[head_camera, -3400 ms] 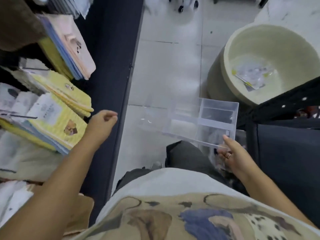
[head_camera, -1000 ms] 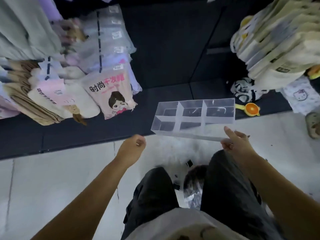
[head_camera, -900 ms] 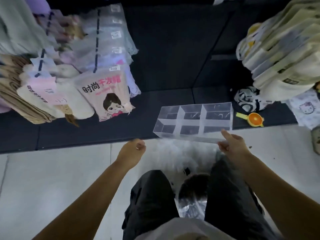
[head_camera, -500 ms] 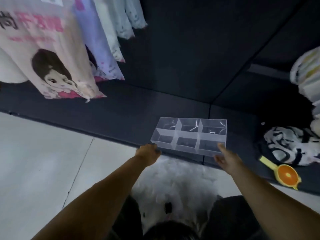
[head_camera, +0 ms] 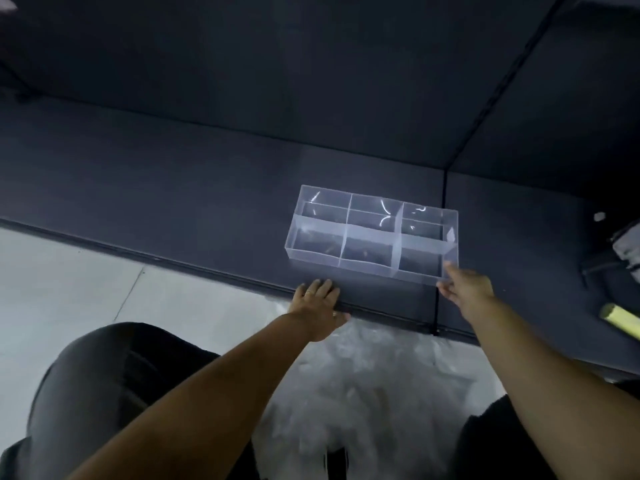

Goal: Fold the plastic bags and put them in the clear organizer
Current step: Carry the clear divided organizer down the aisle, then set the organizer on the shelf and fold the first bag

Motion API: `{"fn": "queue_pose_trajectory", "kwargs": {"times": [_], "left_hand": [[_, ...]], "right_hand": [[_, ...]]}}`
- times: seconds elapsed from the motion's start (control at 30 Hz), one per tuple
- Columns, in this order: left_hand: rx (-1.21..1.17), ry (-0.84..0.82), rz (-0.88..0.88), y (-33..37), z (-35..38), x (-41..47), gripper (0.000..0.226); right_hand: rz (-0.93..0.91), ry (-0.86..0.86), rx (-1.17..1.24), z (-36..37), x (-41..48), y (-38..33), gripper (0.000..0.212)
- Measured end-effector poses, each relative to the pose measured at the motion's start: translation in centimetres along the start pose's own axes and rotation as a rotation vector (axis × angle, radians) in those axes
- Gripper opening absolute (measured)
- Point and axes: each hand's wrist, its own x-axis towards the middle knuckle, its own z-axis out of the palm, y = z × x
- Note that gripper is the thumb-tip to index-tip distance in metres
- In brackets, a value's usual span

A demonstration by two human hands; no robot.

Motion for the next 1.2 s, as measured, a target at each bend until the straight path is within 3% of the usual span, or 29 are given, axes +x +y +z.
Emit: {"fn": "queue_pose_trajectory", "kwargs": {"times": [0.1, 0.17, 0.2, 0.27, 0.33, 0.43, 0.57, 0.83, 1.0, 1.2], "left_hand": [[-0.032, 0.017, -0.040, 0.6, 2.4, 0.0, 0.073], [-0.051, 0.008, -0.069, 1.2, 3.1, -0.4, 0.077], [-0.047, 0.002, -0.077, 1.5, 3.2, -0.6, 0.078], [-0.034, -0.001, -0.084, 1.9, 3.2, -0.9, 0.081], [-0.038, -0.010, -0.093, 2.1, 3.0, -0.8, 0.084], [-0.035, -0.013, -0.108, 2.4, 3.0, -0.8, 0.088], [-0.018, -0.006, -0.105, 2.5, 3.0, -0.9, 0.089], [0.063, 0.112, -0.039, 0.4, 5.0, 0.1, 0.086], [0.101, 0.267, 0.012, -0.5, 7.4, 0.3, 0.085], [0.082, 0.339, 0.042, -1.3, 9.1, 0.7, 0.083]], "right_hand": [[-0.235, 0.256, -0.435, 0.6, -1.2, 0.8, 0.049], [-0.554, 0.466, -0.651, 1.0, -3.3, 1.7, 0.044], [-0.729, 0.466, -0.728, 1.4, -4.5, 2.3, 0.043], [-1.003, 0.246, -0.958, 2.6, -6.5, 3.1, 0.048], [-1.128, -0.012, -1.192, 3.9, -7.6, 3.6, 0.060], [-1.098, -0.195, -1.357, 4.9, -8.2, 4.4, 0.071], [-1.005, -0.240, -1.486, 5.1, -7.6, 4.1, 0.078], [-1.087, -0.090, -1.607, 7.2, -4.4, 4.7, 0.080], [-1.071, -0.095, -1.546, 8.5, 0.0, 0.0, 0.079], [-1.059, -0.067, -1.530, 9.3, 4.8, -5.1, 0.078]]}}
